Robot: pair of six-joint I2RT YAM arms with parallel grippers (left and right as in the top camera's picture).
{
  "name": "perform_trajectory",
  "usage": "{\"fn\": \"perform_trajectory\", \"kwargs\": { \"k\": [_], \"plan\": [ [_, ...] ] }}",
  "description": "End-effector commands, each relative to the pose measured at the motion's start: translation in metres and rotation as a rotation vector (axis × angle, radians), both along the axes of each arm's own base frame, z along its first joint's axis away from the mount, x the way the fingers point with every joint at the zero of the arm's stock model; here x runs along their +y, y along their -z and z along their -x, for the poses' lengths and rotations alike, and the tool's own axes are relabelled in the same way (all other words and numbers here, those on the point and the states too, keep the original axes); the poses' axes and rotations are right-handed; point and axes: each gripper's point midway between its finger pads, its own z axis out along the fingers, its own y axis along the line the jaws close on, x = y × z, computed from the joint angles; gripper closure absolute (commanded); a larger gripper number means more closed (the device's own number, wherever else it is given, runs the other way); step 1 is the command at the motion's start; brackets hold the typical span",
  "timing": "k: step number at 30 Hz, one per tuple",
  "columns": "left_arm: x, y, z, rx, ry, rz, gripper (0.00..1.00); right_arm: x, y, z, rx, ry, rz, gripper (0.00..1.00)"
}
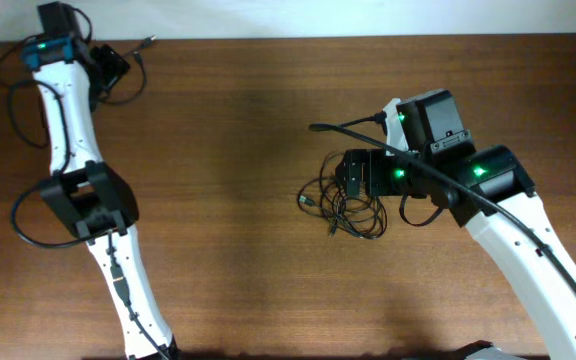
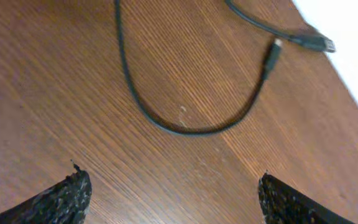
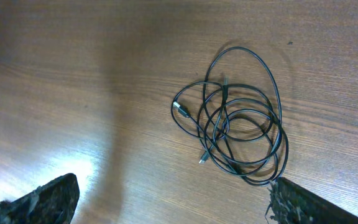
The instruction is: Untangle cables
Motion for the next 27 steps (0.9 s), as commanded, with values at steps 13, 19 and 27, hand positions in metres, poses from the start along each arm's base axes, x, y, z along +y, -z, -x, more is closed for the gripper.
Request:
{"fn": "perform_trajectory", "kwargs": {
  "k": [13,19,27],
  "plan": [
    [0.011,0.085,0.017,0.208,-0.057,-0.147,0.98,0.000,0.000,0.000,0.008,0.006,-0.009,0.02],
    [0.014,0.088,0.012,0.198,-0.021,-0.165,1.00,0.000,0.000,0.000,0.008,0.006,-0.008,0.01],
    [0.025,0.130,0.007,0.226,0.067,-0.194,1.00,0.000,0.000,0.001,0.012,0.006,-0.007,0.01]
  ]
}}
